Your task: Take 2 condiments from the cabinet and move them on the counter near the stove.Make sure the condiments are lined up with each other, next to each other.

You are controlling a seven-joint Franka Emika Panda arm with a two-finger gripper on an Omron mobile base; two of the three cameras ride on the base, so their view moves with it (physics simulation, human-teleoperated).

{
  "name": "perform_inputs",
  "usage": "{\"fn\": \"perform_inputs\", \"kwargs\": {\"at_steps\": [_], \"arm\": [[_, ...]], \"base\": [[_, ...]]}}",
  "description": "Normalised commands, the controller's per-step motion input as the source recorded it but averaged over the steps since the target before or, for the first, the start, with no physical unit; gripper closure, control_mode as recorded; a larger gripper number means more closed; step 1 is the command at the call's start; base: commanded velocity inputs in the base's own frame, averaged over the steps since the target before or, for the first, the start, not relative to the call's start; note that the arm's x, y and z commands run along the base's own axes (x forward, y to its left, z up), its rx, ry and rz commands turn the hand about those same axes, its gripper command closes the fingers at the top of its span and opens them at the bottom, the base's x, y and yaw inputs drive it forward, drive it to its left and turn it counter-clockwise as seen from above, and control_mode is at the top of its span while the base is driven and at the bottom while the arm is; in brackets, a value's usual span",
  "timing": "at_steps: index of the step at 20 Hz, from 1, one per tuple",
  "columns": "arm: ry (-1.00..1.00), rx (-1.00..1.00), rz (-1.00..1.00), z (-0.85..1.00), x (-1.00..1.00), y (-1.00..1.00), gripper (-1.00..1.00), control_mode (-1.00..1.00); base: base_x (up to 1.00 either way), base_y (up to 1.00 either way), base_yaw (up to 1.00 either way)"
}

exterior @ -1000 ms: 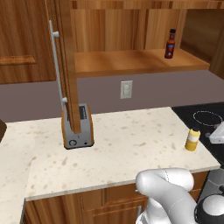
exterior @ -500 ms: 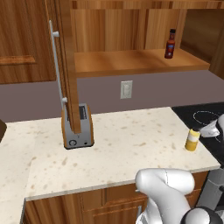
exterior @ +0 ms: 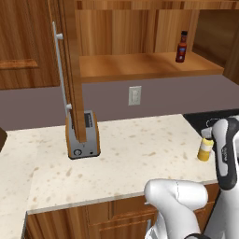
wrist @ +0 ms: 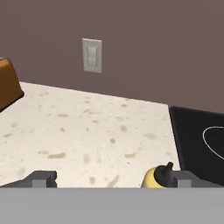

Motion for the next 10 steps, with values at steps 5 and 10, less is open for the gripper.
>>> {"fn": "perform_inputs", "kwargs": {"at_steps": [5,10], "arm": [[0.15,0.0,-0.13,0.43,0.0,0.11,-1.0,-1.0],[0.14,0.0,-0.06,0.05,0.15,0.09,-1.0,-1.0]], "base": [[0.0,0.0,0.0],[0.0,0.0,0.0]]}}
